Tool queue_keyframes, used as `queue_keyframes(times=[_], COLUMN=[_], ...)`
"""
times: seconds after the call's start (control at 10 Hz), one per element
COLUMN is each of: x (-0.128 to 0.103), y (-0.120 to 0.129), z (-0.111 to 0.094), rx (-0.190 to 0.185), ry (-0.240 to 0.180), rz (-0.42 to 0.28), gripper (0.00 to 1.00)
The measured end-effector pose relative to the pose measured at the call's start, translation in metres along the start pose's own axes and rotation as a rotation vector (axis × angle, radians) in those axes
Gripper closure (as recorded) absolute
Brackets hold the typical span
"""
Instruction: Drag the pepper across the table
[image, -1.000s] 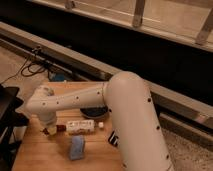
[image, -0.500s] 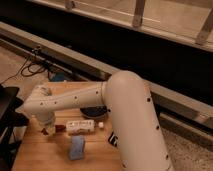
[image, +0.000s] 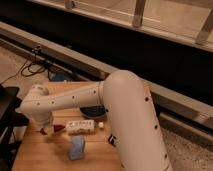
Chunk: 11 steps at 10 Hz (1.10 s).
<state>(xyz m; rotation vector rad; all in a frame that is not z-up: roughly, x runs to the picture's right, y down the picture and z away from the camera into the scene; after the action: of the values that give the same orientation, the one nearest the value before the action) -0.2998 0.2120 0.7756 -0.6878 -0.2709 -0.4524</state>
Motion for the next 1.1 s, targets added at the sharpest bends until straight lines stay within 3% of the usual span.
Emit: queue_keyframes(times=[0.2,0.6,1.1], x=[0.014,0.073,0.123], y=[0.01,0.044,0.064], z=[-0.003,-0.02,-0.028], rx=[-0.019,-0.041,-0.098], ry=[0.017,0.066,0.11], rz=[0.061,0.218,0.379], gripper=[1.0,1.0,1.0])
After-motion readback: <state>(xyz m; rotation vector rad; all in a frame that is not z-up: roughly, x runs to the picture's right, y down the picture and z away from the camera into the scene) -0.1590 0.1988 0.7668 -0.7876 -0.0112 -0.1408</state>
